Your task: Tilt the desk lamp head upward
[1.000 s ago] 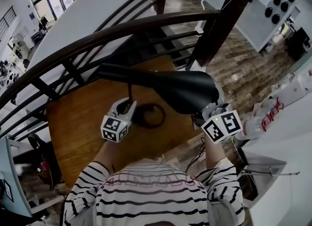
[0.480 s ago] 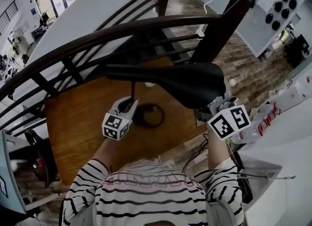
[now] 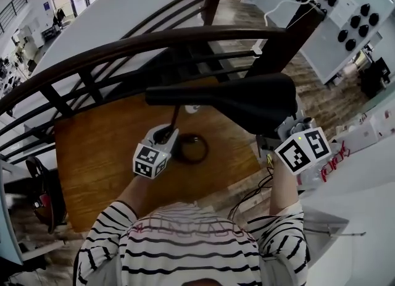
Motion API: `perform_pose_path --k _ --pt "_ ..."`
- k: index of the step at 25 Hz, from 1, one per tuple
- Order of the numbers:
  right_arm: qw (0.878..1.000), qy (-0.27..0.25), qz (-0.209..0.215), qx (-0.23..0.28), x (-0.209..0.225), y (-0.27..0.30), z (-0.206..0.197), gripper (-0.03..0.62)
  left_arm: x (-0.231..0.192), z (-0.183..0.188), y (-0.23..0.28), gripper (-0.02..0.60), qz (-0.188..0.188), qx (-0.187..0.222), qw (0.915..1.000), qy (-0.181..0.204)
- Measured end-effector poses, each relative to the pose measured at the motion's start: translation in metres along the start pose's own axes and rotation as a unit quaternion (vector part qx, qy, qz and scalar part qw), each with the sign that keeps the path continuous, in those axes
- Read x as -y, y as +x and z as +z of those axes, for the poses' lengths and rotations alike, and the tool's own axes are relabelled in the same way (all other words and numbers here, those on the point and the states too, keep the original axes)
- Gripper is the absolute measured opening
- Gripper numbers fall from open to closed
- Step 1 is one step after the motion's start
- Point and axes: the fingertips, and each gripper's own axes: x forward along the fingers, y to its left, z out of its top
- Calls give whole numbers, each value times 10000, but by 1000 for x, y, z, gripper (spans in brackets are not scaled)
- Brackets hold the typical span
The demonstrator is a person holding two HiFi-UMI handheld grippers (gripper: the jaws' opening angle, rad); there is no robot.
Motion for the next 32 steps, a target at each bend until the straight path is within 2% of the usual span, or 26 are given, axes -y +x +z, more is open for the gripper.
perform_pose_path --k 6,14,20,25,32 --pt "9989 -167 249 -362 -5 17 12 132 -3 1 -1 54 -31 59 10000 -38" --pt "9984 -114 327 -441 -6 30 11 132 -10 0 0 54 -8 107 9999 -97" --pt "9993 182 287 -178 -4 24 9 132 -9 0 -1 57 -24 156 9998 -111" --pt "9995 217 233 -12 -1 20 8 130 -8 -1 0 58 -26 150 9998 -129" --pt "9987 413 256 -125 -5 14 -12 146 -7 -3 -2 60 -74 110 9998 -159"
